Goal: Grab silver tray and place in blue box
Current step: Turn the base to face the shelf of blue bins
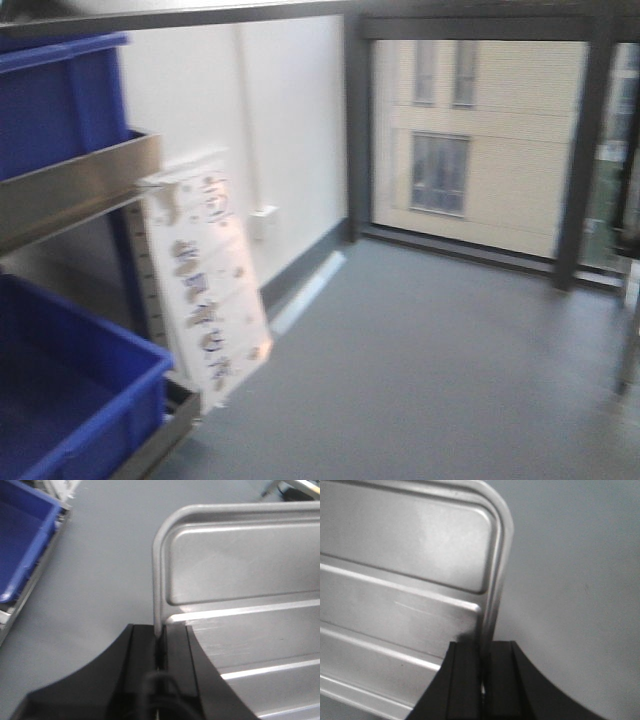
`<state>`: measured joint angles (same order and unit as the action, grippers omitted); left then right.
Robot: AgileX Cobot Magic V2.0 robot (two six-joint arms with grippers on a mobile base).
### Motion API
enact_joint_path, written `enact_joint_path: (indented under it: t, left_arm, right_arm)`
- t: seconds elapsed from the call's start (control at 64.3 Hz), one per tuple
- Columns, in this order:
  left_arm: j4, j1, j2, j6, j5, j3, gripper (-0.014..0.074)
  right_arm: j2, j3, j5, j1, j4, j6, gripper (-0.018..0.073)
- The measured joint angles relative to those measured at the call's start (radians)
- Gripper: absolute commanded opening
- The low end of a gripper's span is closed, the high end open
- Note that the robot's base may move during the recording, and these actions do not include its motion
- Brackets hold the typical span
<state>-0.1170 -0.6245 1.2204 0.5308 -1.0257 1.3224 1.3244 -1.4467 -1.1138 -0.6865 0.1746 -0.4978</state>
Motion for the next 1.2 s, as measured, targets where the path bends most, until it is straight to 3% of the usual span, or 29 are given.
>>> enact_joint_path:
  t: [0.622,0.979,1.197]
  left_arm:
    - [-0.002,0.000,0.143,0.016,0.024,0.000,-0.0097]
    - [0.039,0.000,0.261,0.031,0.043,0.048,-0.0097]
    - [-0.047,-0.006,0.266,0.013,-0.029,0.176,-0.0097]
  right_arm:
    - [0.000,0.000,-0.019,0.000,0.004,0.000,0.0057]
    - [0.005,0.002,-0.051,0.006,0.028,-0.002,0.0057]
    - [0.003,0.002,-0.017,0.007,0.033,-0.005,0.0057]
